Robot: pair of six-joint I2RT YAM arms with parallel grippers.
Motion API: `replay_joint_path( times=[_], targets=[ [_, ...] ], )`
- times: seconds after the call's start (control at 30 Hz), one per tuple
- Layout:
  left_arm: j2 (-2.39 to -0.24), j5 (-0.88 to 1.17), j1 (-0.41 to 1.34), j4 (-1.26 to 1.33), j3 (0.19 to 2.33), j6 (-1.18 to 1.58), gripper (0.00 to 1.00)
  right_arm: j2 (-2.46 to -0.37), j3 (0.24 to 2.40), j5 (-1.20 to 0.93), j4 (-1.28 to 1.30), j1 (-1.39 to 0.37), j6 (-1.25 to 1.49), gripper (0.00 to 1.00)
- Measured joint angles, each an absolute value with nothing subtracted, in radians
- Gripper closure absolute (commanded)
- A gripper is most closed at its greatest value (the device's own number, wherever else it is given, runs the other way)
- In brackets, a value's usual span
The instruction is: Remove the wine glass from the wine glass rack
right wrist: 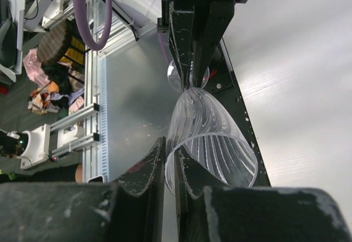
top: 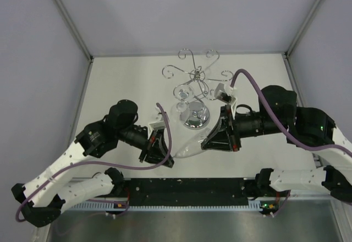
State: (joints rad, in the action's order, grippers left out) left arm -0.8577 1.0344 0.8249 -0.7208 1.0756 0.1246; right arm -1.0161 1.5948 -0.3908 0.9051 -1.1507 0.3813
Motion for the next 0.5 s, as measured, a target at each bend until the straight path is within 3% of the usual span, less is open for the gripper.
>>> replay_joint_path(
  times=[0.23,0.37,0.5],
  targets=[
    [-0.857,1.039,0.825,-0.715,1.076,0.105,0.42,-0.979,1.548,-0.422,0.873,-1.150,0.399,1.00],
    [-0.852,1.047,0.825,-0.707,1.076,0.100,0.34,-0.947,1.514,-0.439,0.848,-1.150,0.413,1.00],
    [-0.840,1.048,0.825,-0.693,1.076,0.099,0.32,-0.923,1.496,-0.443,0.836,-1.150,0.416,1.00]
  ],
)
